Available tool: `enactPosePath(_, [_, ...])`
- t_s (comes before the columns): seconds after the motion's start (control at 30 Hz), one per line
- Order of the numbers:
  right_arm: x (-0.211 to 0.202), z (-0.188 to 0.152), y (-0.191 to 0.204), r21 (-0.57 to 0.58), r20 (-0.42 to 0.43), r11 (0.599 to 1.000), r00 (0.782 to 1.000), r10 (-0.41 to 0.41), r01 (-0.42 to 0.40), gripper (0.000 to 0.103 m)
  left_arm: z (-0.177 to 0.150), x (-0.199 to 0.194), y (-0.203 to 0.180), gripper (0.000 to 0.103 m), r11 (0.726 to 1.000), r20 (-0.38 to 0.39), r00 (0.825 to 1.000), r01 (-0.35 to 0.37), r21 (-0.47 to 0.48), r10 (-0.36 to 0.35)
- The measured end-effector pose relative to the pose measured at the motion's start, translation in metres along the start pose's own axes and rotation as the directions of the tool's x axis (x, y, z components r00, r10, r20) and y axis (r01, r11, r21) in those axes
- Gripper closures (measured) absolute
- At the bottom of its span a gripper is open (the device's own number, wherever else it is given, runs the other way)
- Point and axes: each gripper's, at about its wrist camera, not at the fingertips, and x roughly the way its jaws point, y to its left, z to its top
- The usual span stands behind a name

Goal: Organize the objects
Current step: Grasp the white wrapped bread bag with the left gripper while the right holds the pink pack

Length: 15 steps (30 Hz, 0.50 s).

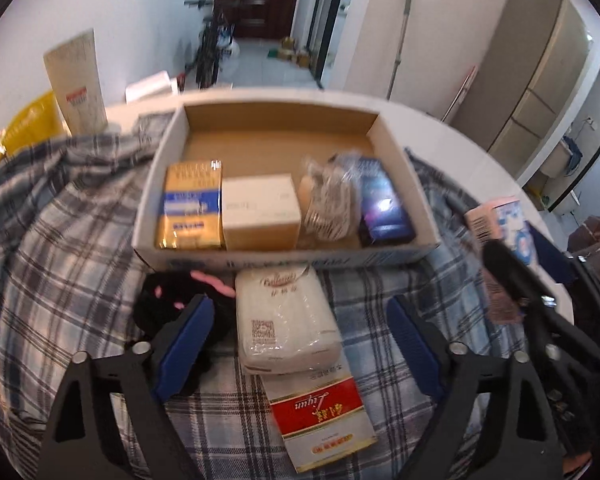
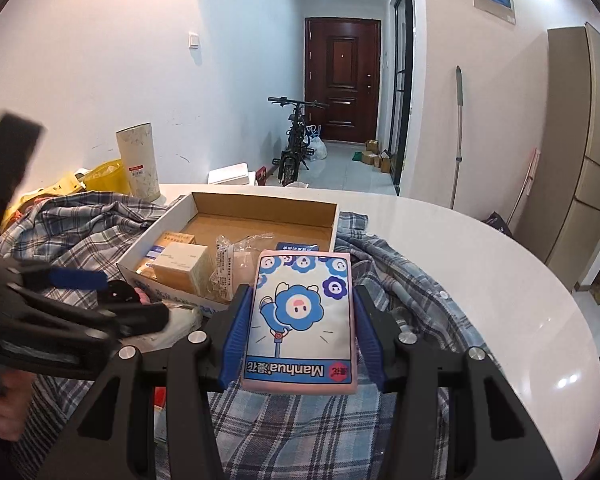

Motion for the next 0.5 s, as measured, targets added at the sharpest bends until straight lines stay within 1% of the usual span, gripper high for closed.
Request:
enactPosePath(0.1, [-0.002, 0.000, -0.001, 0.001, 0.002, 1.000, 1.000, 0.003, -0.003, 0.054, -0.004, 0.013, 0.005, 0.015, 1.000, -0.037, 0.999, 0.001, -0.016, -0.001])
enactPosePath(0.23, [-0.005, 0.000, -0.003, 0.001, 0.011, 1.000, 1.000, 0.001, -0.001, 0.054, -0.009, 0.020, 0.001, 0.018, 1.000, -0.046, 0.999, -0.020, 0.016, 0.021])
enactPosePath(0.33, [-0.004, 0.000, -0.003, 0.001, 0.005, 1.000, 1.000, 0.004, -0.004, 0.054, -0.011, 0.021, -0.004, 0.025, 0.999, -0.053, 0.998, -0.013, 0.035, 0.015])
enactPosePath(0.37, [-0.004, -0.001, -0.003, 0.002, 0.003, 1.000, 1.000, 0.006, -0.006, 0.054, -0.011, 0.021, -0.005, 0.030, 0.999, -0.058, 0.998, -0.012, 0.038, 0.014])
enactPosePath(0.4, [-0.004, -0.001, -0.003, 0.002, 0.002, 1.000, 1.000, 0.006, -0.006, 0.054, -0.010, 0.023, -0.006, 0.038, 0.999, -0.061, 0.998, -0.013, 0.040, 0.015])
enactPosePath(0.43, [-0.004, 0.000, -0.003, 0.001, 0.002, 1.000, 1.000, 0.005, -0.005, 0.054, -0.010, 0.024, -0.006, 0.043, 0.999, -0.064, 0.998, -0.017, 0.042, 0.019])
enactPosePath(0.5, [-0.004, 0.000, -0.003, 0.001, 0.007, 1.000, 1.000, 0.002, -0.002, 0.054, -0.011, 0.022, -0.004, 0.049, 0.999, -0.061, 0.998, -0.017, 0.035, 0.019])
